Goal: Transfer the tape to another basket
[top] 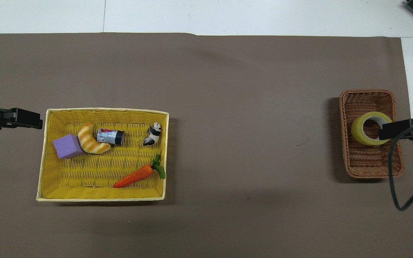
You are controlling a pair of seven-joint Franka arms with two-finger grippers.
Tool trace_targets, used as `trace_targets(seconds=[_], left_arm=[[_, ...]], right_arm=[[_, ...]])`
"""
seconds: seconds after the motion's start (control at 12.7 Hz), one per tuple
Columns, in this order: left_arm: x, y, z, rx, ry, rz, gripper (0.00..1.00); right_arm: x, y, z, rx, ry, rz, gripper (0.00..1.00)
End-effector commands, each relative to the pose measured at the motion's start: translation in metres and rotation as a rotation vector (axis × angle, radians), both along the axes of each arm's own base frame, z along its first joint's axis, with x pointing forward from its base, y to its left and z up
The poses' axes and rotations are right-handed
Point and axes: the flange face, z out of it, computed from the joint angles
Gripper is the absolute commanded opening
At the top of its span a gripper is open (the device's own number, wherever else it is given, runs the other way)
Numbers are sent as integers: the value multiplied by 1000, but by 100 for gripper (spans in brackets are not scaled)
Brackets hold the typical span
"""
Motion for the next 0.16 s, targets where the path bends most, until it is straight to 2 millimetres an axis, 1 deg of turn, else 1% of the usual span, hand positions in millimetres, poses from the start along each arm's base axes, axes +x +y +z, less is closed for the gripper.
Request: trace_targets(seconds=[0.0,0.08], left_arm=[[-2,2,7,18,4,10,100],[-2,2,7,19,4,9,100]], right_arm=[[-5,0,2,24,-12,17,100],[-5,0,2,26,-12,17,100]])
